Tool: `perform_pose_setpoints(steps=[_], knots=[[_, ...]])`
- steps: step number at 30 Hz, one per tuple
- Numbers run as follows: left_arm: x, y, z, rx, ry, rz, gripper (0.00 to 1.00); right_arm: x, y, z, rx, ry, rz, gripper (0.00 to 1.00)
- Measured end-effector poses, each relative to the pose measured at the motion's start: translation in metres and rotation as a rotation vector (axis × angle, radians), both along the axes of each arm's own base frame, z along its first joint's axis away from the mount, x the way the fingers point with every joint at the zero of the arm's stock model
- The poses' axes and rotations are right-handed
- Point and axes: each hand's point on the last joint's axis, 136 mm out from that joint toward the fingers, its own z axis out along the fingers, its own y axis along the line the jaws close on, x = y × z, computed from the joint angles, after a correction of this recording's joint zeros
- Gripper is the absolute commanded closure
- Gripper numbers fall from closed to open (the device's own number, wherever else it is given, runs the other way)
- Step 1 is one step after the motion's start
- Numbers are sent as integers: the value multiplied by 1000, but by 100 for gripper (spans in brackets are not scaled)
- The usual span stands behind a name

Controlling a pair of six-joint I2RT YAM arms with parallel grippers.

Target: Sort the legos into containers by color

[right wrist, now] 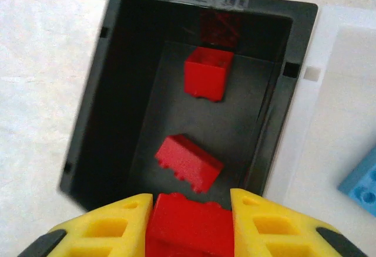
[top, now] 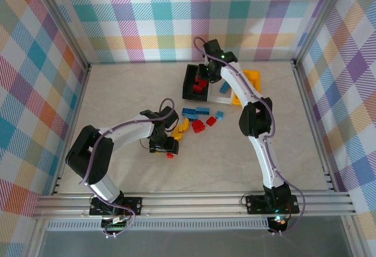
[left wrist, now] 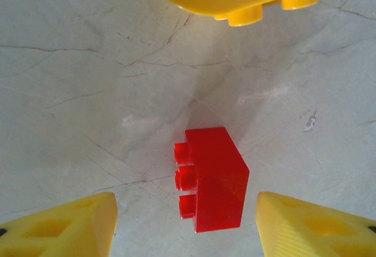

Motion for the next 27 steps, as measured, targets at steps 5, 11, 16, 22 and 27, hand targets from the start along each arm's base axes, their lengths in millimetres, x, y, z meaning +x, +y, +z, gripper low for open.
perform_pose_setpoints(steps=[5, 11, 16, 22, 27], knots=[[6, -5, -1, -1, 4, -4, 44, 19, 6, -5, 17, -69, -6, 45], [10, -9, -3, -3, 4, -24, 51, 30, 12, 6, 49, -125, -11, 38], [9, -8, -8, 5, 16, -32, 57, 22, 13, 20, 83, -111, -11, 37], [5, -7, -16, 12, 37, -51, 71, -12, 1, 71, 109, -117, -11, 37], [4, -8, -16, 2, 44, -56, 83, -55, -18, 119, 120, -142, -11, 35]])
